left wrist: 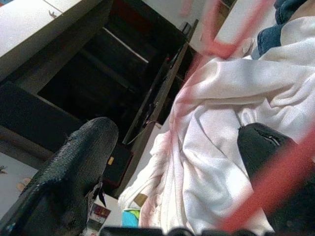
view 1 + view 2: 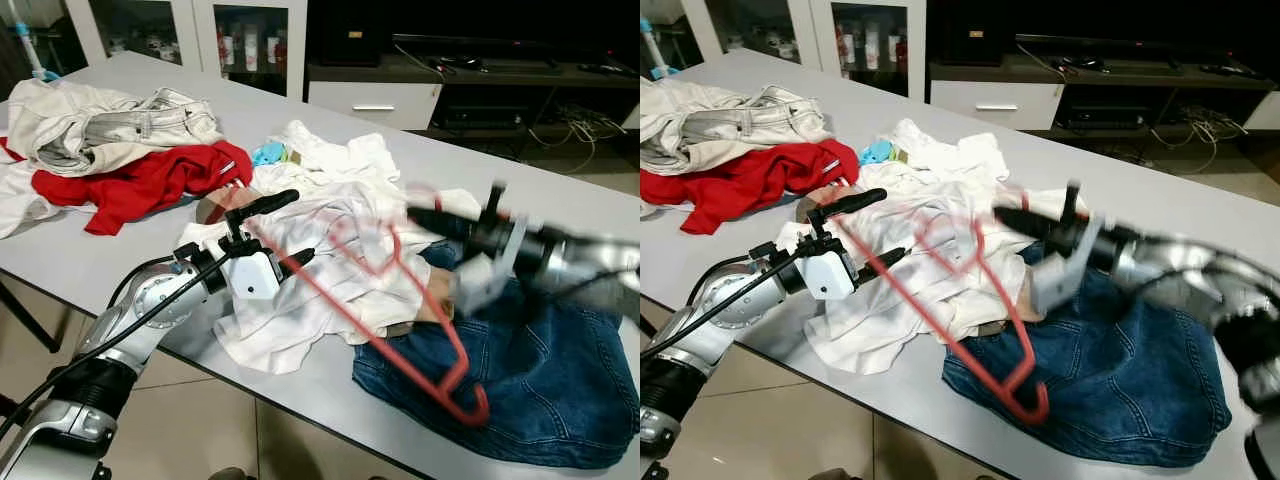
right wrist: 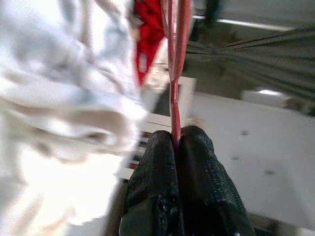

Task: Hang hanger

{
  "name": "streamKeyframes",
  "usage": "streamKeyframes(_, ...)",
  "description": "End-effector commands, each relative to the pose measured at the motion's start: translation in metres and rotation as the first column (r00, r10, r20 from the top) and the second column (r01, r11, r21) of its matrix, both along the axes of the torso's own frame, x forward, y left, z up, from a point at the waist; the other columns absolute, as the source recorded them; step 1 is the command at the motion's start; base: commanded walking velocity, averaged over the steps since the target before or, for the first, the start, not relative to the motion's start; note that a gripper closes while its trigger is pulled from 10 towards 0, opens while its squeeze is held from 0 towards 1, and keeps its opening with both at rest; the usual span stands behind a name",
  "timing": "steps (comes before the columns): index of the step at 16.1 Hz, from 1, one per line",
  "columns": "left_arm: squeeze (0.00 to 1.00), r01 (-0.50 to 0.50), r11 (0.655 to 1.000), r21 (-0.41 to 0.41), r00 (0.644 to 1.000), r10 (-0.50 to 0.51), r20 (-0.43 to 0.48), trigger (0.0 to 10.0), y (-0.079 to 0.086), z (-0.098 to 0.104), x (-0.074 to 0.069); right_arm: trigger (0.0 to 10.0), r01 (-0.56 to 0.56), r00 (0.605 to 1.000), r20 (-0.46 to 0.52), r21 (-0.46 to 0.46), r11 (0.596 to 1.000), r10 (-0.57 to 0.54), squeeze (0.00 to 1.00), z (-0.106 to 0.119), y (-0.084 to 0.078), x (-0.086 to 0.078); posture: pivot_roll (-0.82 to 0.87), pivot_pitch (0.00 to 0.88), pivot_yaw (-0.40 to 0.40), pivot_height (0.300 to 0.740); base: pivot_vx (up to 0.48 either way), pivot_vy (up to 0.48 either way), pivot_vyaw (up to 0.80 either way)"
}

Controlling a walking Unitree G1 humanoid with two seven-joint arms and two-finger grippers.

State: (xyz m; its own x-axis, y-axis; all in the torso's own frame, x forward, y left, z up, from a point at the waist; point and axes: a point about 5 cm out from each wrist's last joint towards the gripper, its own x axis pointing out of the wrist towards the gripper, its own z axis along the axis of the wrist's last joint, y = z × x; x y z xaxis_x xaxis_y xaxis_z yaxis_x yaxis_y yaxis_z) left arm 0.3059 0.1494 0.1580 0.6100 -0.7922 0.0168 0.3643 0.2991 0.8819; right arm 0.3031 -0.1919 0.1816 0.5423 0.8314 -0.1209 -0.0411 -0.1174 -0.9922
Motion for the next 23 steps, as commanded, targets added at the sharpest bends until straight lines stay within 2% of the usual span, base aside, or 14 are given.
streamKeyframes(1,0.0,0.021,1.0,0.023,1.0,-0.021,0.009,10.0,-0.005,0.0,0.001,10.0,-0.015,1.0,-0.022,0.046,0.999,0.016,0.0,0.007,0.007,-0.002,-0.04,0.0,-0.053,0.74,0.0,0.0,0.0)
streamKeyframes(3,0.0,0.025,0.999,0.033,1.0,-0.025,0.003,10.0,-0.005,-0.002,0.001,10.0,-0.018,0.999,-0.049,0.108,0.994,0.024,0.0,0.01,0.015,-0.004,-0.04,0.0,-0.051,0.74,0.0,0.0,0.0)
streamKeyframes(7,0.0,0.024,0.999,0.042,1.0,-0.024,0.006,10.0,-0.006,-0.003,0.002,10.0,-0.015,0.993,-0.111,0.16,0.987,0.033,0.0,0.012,0.02,-0.009,-0.04,0.0,-0.046,0.74,0.0,0.0,0.0)
streamKeyframes(9,0.0,0.012,0.998,0.056,1.0,-0.011,-0.002,10.0,-0.005,-0.006,0.003,10.0,-0.014,0.989,-0.14,0.218,0.976,0.046,0.0,0.016,0.025,-0.012,-0.04,0.0,-0.045,0.74,0.0,0.0,0.0)
streamKeyframes(12,0.0,0.007,0.997,0.071,1.0,-0.006,-0.014,10.0,-0.004,-0.011,0.003,10.0,0.018,0.964,-0.255,0.326,0.945,0.069,0.0,0.007,0.031,-0.018,-0.04,0.0,-0.046,0.74,0.0,0.0,0.0)
streamKeyframes(14,0.0,0.009,0.997,0.074,1.0,-0.008,-0.018,10.0,-0.007,-0.015,0.001,10.0,0.15,0.899,-0.435,0.393,0.907,0.04,0.0,-0.011,0.027,-0.016,-0.03,0.0,-0.05,0.74,0.0,0.0,0.0)
streamKeyframes(16,0.0,0.011,0.996,0.089,1.0,-0.009,-0.02,10.0,-0.009,-0.019,0.001,10.0,0.18,0.858,-0.513,0.373,0.91,0.04,0.0,-0.022,0.026,-0.019,-0.02,0.0,-0.053,0.74,0.0,0.0,0.0)
streamKeyframes(17,0.0,0.017,0.996,0.09,1.0,-0.016,-0.022,10.0,-0.01,-0.02,0.0,10.0,0.154,0.853,-0.52,0.342,0.927,0.05,0.0,-0.027,0.028,-0.023,-0.02,0.0,-0.056,0.74,0.0,0.0,0.0)
streamKeyframes(21,0.0,0.043,0.995,0.088,0.999,-0.04,-0.032,10.0,-0.018,-0.027,-0.006,10.0,0.08,0.881,-0.469,0.267,0.96,0.057,0.0,-0.027,0.031,-0.026,-0.01,0.0,-0.071,0.74,0.0,0.0,0.0)
streamKeyframes(22,0.0,0.053,0.995,0.084,0.998,-0.05,-0.038,9.4,-0.02,-0.029,-0.008,10.0,0.066,0.891,-0.449,0.26,0.963,0.06,0.0,-0.024,0.031,-0.026,-0.01,0.0,-0.076,0.74,0.0,0.0,0.0)
streamKeyframes(23,0.0,0.06,0.995,0.082,0.997,-0.056,-0.046,6.6,-0.021,-0.031,-0.01,10.0,0.054,0.898,-0.435,0.256,0.965,0.065,0.0,-0.022,0.031,-0.027,-0.02,0.0,-0.076,0.74,0.0,0.0,0.0)
